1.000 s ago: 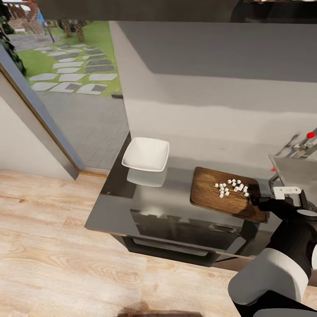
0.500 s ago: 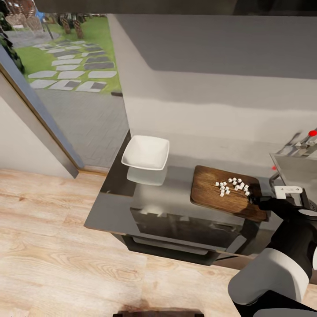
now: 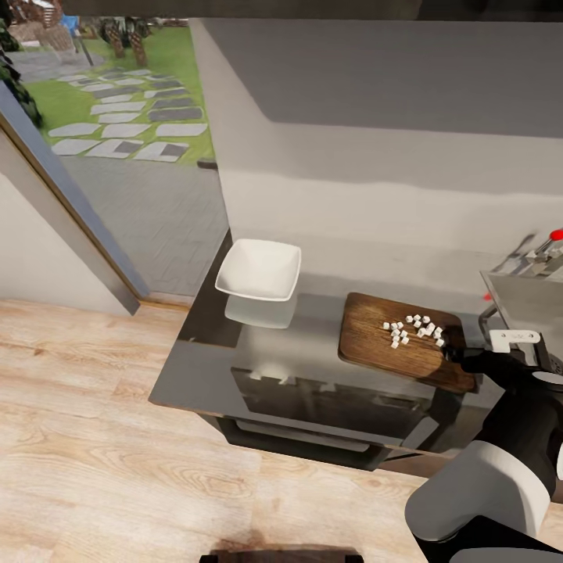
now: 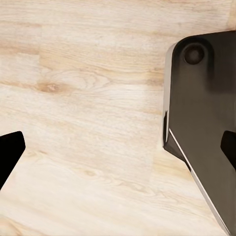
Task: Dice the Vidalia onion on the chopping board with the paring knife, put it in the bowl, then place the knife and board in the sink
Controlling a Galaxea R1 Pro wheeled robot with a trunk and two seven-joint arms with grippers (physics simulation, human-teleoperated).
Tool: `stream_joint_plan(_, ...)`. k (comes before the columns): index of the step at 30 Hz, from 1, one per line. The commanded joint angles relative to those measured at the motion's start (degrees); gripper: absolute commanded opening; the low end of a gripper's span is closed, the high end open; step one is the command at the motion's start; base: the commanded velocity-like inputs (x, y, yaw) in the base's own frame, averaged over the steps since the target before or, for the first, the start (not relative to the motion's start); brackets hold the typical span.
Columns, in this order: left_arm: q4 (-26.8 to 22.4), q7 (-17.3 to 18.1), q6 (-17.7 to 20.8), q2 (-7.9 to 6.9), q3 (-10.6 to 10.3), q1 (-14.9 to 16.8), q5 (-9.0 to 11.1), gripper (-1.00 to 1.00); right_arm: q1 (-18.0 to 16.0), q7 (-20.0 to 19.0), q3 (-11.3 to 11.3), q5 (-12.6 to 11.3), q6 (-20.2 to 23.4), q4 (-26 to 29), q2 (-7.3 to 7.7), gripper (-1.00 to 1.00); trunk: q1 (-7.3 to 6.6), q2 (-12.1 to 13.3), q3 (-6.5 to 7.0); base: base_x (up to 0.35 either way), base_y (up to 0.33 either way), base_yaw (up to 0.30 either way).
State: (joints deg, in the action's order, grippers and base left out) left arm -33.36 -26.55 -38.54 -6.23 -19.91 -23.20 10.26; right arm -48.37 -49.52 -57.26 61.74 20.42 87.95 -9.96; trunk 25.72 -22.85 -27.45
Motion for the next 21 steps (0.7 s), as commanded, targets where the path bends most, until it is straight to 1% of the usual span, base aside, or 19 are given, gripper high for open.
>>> stream_joint_plan(1,-0.1,-0.3,-0.1,-0.10,-0.5,0.0,0.6,1.00,-0.1,-0.2,-0.1,1.6,-0.4,-1.2,-0.04,-1.00,0.06,-0.1,-0.09,0.000,0.000,0.000)
stream_joint_plan(16,-0.1,-0.3,-0.1,-0.10,-0.5,0.0,0.6,1.00,-0.1,-0.3,-0.1,1.7,-0.3,-1.2,-0.04,-1.00,0.06,-0.1,-0.08,0.000,0.000,0.000)
stream_joint_plan(21,-0.1,-0.3,-0.1,-0.10,-0.5,0.0,0.6,1.00,-0.1,-0.3,-0.1,1.8,-0.3,-1.1,-0.04,-1.00,0.06,-0.1,0.26,0.000,0.000,0.000)
